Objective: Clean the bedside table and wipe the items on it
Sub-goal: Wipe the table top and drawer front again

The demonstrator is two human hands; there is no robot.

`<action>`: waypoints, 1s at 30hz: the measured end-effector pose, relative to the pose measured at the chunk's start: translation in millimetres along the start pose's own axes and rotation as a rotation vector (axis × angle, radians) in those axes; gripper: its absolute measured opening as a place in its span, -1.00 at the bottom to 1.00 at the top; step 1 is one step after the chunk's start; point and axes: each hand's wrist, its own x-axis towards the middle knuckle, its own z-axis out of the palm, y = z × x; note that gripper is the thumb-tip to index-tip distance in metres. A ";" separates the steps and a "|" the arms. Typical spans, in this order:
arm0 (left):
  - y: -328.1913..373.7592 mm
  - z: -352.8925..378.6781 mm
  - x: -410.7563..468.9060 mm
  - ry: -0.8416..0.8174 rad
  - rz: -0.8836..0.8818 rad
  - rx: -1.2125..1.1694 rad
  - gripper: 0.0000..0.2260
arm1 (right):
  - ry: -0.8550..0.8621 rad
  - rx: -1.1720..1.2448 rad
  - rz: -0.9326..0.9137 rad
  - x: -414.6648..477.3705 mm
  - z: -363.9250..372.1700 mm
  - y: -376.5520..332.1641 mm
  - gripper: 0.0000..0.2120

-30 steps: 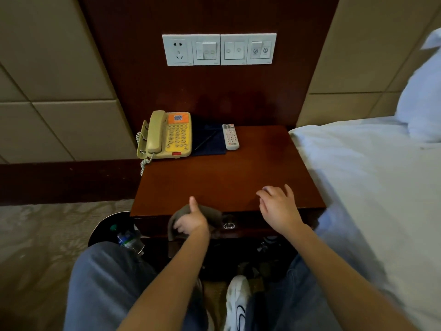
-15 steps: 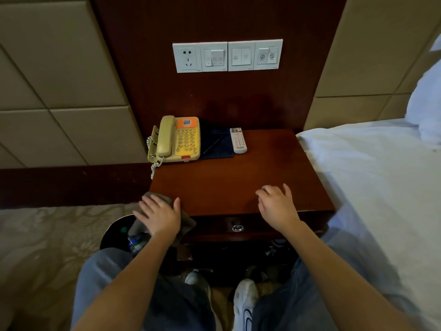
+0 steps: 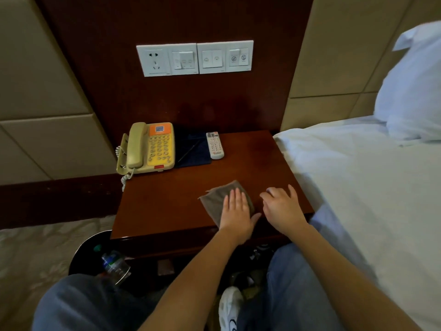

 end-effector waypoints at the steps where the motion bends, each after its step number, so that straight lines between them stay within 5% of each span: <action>1: 8.4 -2.1 5.0 -0.026 0.045 0.002 -0.29 | 0.007 -0.007 0.022 -2.1 -0.3 7.1 -0.69; 8: -35.1 -10.4 2.5 -0.104 0.311 0.112 -0.11 | -0.101 -0.007 0.186 -13.8 0.1 27.8 -0.66; 18: -137.8 -5.3 -43.3 -0.048 0.180 0.084 -0.12 | -0.112 -0.023 -0.103 12.0 -11.3 -54.8 -0.62; 24: -207.4 3.5 -90.4 0.011 -0.056 0.054 -0.14 | -0.120 -0.007 -0.207 25.8 -6.8 -99.4 -0.59; 30: -205.1 6.6 -96.9 0.039 -0.168 0.046 -0.14 | -0.105 -0.018 -0.214 30.5 1.8 -104.1 -0.56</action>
